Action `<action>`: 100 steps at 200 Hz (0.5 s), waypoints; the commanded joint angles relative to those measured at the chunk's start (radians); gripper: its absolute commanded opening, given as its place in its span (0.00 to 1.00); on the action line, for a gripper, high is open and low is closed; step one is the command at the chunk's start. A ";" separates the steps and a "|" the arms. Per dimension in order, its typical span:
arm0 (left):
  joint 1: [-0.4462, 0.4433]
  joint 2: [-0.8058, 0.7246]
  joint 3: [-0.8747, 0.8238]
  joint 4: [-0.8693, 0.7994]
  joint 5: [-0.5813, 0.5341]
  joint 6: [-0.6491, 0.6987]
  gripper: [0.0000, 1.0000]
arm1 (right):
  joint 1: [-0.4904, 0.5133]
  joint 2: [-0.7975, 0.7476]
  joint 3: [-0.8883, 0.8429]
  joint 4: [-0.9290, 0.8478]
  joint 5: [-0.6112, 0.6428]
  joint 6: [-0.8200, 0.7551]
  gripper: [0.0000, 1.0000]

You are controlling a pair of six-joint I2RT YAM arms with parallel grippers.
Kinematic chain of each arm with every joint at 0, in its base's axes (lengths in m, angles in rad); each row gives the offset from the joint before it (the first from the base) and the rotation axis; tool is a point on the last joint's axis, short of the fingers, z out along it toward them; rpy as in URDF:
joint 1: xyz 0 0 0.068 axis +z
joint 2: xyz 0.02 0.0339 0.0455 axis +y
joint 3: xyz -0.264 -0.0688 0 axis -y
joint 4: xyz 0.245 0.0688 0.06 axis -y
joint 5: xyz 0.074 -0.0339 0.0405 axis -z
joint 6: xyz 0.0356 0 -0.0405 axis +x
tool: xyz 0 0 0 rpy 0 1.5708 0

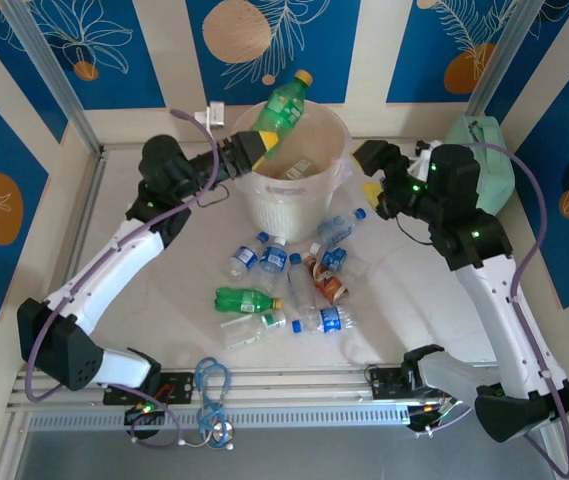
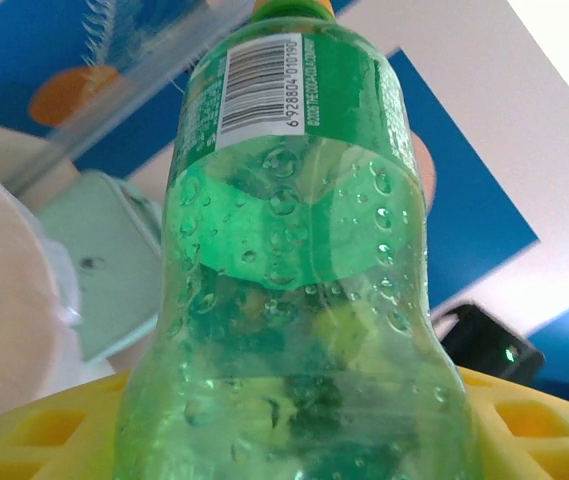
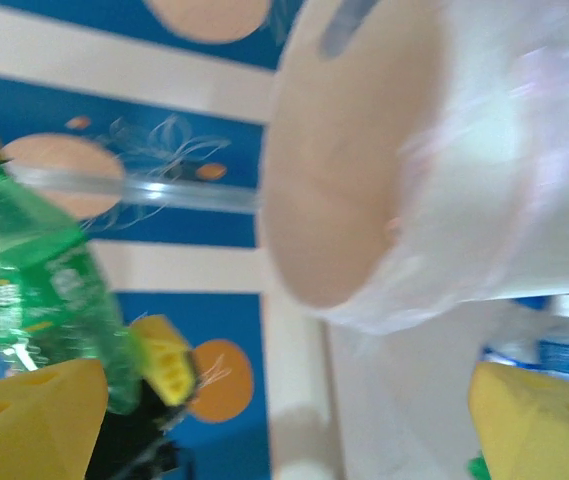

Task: Put the plastic bottles in the bin

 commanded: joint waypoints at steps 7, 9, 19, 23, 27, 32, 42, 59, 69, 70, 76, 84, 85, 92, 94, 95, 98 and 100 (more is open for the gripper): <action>0.032 0.074 0.133 -0.301 -0.037 0.117 0.60 | -0.033 -0.050 -0.012 -0.271 0.071 -0.107 0.90; 0.032 0.078 0.140 -0.311 -0.041 0.121 0.60 | -0.033 -0.055 -0.016 -0.275 0.074 -0.108 0.90; 0.032 0.092 0.168 -0.352 -0.058 0.138 0.60 | -0.034 -0.075 -0.038 -0.295 0.086 -0.115 0.90; 0.032 0.097 0.176 -0.365 -0.065 0.142 0.61 | -0.034 -0.082 -0.046 -0.300 0.089 -0.120 0.90; 0.032 0.102 0.186 -0.378 -0.071 0.148 0.61 | -0.034 -0.087 -0.054 -0.306 0.092 -0.122 0.90; 0.032 0.109 0.199 -0.399 -0.082 0.155 0.61 | -0.034 -0.094 -0.061 -0.315 0.098 -0.127 0.90; 0.032 0.121 0.224 -0.445 -0.103 0.167 0.61 | -0.034 -0.104 -0.074 -0.335 0.103 -0.134 0.90; 0.032 0.148 0.264 -0.526 -0.143 0.180 0.62 | -0.034 -0.115 -0.089 -0.355 0.107 -0.144 0.89; 0.032 0.162 0.283 -0.567 -0.161 0.186 0.62 | -0.034 -0.120 -0.098 -0.361 0.106 -0.150 0.89; 0.032 0.163 0.284 -0.570 -0.163 0.187 0.62 | -0.034 -0.120 -0.098 -0.362 0.105 -0.151 0.89; 0.032 0.172 0.293 -0.583 -0.169 0.187 0.64 | -0.035 -0.122 -0.101 -0.364 0.106 -0.152 0.89; 0.032 0.183 0.301 -0.590 -0.172 0.185 0.66 | -0.034 -0.124 -0.104 -0.367 0.106 -0.154 0.89; 0.032 0.184 0.301 -0.590 -0.172 0.185 0.66 | -0.034 -0.125 -0.104 -0.368 0.106 -0.154 0.89; 0.032 0.191 0.303 -0.590 -0.173 0.185 0.68 | -0.035 -0.125 -0.105 -0.373 0.108 -0.158 0.89; 0.032 0.192 0.304 -0.591 -0.174 0.185 0.68 | -0.035 -0.125 -0.104 -0.373 0.109 -0.158 0.89; 0.032 0.193 0.305 -0.591 -0.174 0.185 0.68 | -0.035 -0.125 -0.104 -0.373 0.109 -0.158 0.89; 0.032 0.195 0.307 -0.592 -0.178 0.185 0.69 | -0.035 -0.124 -0.104 -0.375 0.110 -0.159 0.89; 0.032 0.196 0.309 -0.593 -0.179 0.186 0.70 | -0.036 -0.125 -0.104 -0.376 0.111 -0.160 0.89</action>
